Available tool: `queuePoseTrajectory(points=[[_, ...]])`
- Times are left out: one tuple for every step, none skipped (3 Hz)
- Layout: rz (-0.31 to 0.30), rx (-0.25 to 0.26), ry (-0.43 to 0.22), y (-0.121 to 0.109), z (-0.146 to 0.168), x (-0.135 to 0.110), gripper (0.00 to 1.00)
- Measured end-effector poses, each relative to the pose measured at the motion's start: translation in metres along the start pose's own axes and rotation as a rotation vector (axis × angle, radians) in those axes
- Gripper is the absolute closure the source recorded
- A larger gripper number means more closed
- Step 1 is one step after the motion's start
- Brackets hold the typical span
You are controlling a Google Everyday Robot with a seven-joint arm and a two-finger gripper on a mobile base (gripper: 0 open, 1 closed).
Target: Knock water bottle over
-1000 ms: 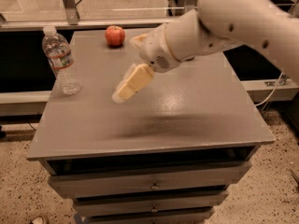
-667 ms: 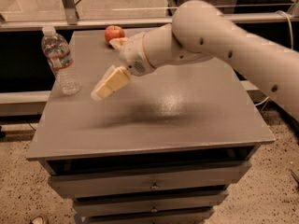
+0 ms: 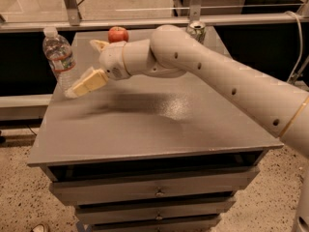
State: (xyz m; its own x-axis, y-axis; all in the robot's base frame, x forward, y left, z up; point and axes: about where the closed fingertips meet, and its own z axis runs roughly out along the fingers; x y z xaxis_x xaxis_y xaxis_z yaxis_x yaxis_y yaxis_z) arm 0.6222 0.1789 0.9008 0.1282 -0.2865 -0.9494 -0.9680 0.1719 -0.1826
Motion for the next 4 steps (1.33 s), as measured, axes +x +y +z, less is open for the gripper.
queuePoseTrajectory(points=[[0.016, -0.024, -0.076, -0.001, 0.028, -0.006, 0.0], [0.028, -0.074, -0.124, 0.009, 0.051, -0.014, 0.17], [0.03, -0.117, -0.143, 0.019, 0.065, -0.017, 0.41], [0.026, -0.122, -0.136, 0.022, 0.064, -0.015, 0.64]])
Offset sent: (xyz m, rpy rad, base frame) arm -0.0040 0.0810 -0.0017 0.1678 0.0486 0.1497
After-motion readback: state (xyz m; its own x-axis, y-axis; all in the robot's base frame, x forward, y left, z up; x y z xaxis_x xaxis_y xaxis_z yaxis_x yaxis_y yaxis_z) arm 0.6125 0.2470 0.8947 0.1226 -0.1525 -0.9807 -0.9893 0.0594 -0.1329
